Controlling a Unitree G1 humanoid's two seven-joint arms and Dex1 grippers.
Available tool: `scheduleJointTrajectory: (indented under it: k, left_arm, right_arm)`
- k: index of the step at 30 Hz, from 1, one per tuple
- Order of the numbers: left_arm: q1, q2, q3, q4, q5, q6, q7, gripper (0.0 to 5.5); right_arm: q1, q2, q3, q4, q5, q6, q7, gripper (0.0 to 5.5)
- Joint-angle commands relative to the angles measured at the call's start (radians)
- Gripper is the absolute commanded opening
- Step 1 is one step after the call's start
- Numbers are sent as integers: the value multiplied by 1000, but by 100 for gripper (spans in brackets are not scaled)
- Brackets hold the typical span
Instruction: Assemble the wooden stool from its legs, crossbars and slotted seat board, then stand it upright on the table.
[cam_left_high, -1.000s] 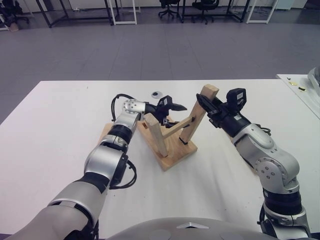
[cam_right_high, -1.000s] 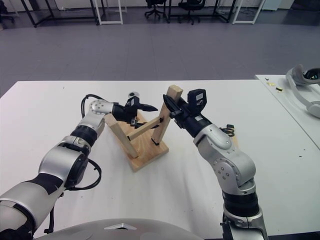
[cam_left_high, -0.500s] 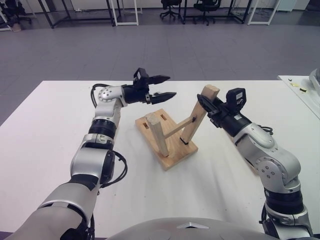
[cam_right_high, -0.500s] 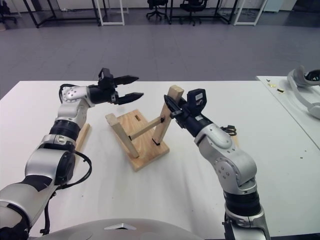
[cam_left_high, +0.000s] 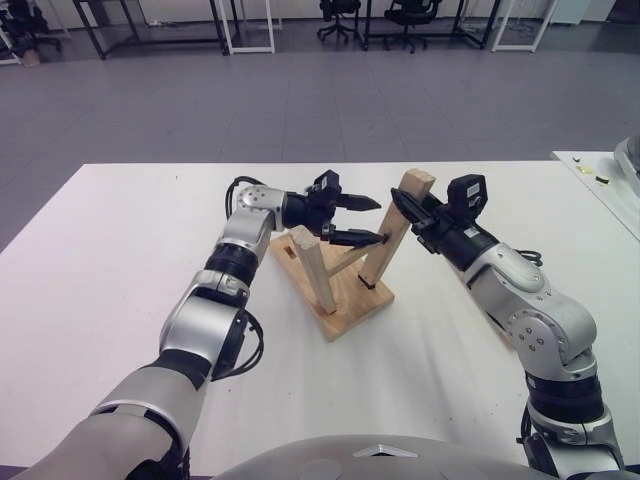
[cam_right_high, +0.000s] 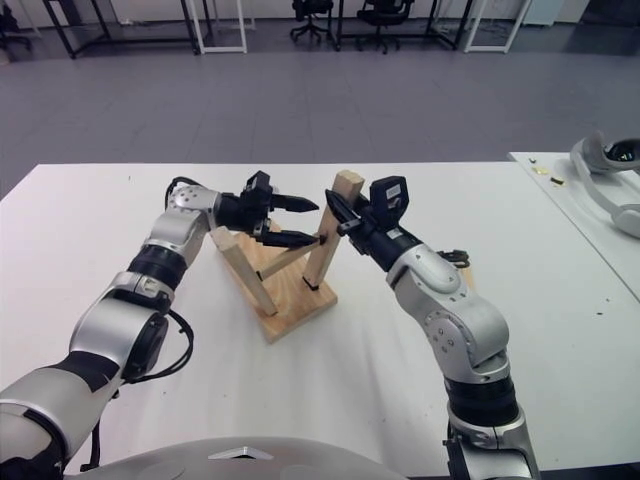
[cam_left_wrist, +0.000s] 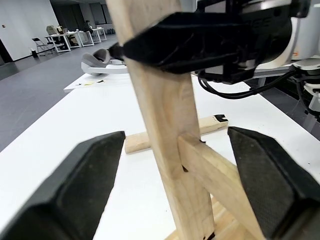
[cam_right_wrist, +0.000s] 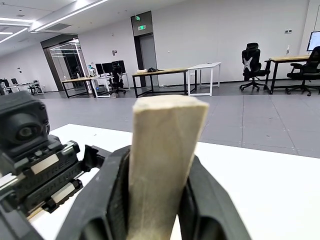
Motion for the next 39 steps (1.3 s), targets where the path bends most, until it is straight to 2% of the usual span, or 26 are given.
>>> scheduleJointTrajectory:
  k: [1, 7, 9, 13, 16, 18, 21, 24, 28, 36, 39]
  left_arm:
    - [-6, -21, -47, 107, 89, -41, 32, 375]
    - [-1, -23, -46, 182, 89, -83, 48, 375]
    - [-13, -4, -6, 136, 47, -81, 50, 375]
    - [12, 113, 152, -126, -94, 13, 90, 375]
    - [145, 202, 298, -376, -141, 72, 292, 375]
    - [324, 237, 334, -572, -65, 151, 487, 375]
    - [623, 270, 284, -812, 92, 325, 705, 375]
    - [749, 312, 142, -872, 272, 384, 788, 375]
    - [740, 285, 37, -858, 294, 431, 772, 375]
    - [659, 243, -44, -701, 318, 414, 799, 375]
    - [646, 227, -49, -664, 313, 401, 806, 375]
  right_arm:
    - [55, -51, 62, 52, -81, 94, 17, 108]
    - [50, -78, 88, 29, -104, 94, 37, 109]
    - [55, -89, 101, 24, -115, 91, 40, 110]
    - [94, -70, 79, 7, -110, 116, -6, 113]
    - [174, -28, 36, -24, -83, 118, -61, 113]
    - [200, -42, 52, -61, -108, 87, -47, 113]
    - [217, -59, 50, -104, -123, 62, -30, 113]
    - [222, -57, 36, -114, -121, 67, -35, 113]
    - [193, -33, 35, -103, -99, 79, -34, 113]
    - [131, 4, -5, -93, -26, 93, -23, 112]
    - [157, -81, 84, -103, -109, 148, -5, 112]
